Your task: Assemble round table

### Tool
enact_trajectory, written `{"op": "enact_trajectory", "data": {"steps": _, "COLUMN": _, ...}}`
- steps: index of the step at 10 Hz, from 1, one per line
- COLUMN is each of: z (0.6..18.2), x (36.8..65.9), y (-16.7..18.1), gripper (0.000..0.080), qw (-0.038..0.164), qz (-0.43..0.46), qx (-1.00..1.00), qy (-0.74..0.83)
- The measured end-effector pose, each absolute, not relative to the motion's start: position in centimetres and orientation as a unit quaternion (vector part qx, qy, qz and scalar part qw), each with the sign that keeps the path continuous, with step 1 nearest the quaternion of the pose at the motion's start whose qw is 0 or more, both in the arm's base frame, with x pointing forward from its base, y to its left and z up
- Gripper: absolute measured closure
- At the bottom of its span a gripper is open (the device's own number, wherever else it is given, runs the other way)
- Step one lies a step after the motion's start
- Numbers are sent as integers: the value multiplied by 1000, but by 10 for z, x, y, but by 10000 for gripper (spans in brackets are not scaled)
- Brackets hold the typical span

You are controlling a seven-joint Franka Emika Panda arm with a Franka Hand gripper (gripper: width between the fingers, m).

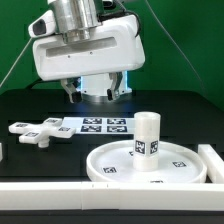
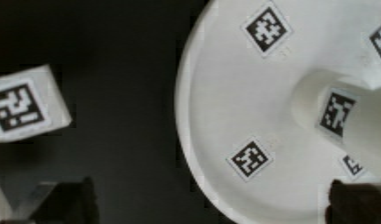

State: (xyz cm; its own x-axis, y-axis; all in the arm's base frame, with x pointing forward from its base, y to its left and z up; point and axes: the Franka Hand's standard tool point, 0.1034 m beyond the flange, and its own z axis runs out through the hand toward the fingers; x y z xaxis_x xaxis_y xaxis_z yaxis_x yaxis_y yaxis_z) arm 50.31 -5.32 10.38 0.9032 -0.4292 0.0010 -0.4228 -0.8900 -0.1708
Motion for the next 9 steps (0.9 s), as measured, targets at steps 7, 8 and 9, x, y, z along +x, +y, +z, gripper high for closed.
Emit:
{"op": "enact_trajectory", "data": {"steps": 7, "z": 105, "x": 499, "y": -69, "gripper": 150, "qw": 52, "qz": -27, "qx": -998, "qy": -13}}
{"op": "enact_trajectory", "data": {"steps": 8, "z": 105, "x": 503, "y": -71, "gripper": 150, "qw": 24, "qz": -38, "qx": -993, "qy": -113}}
{"op": "enact_trajectory", "data": {"steps": 9, "z": 101, "x": 497, "y": -73, "gripper": 150, "qw": 7, "qz": -39, "qx": -983, "qy": -181}}
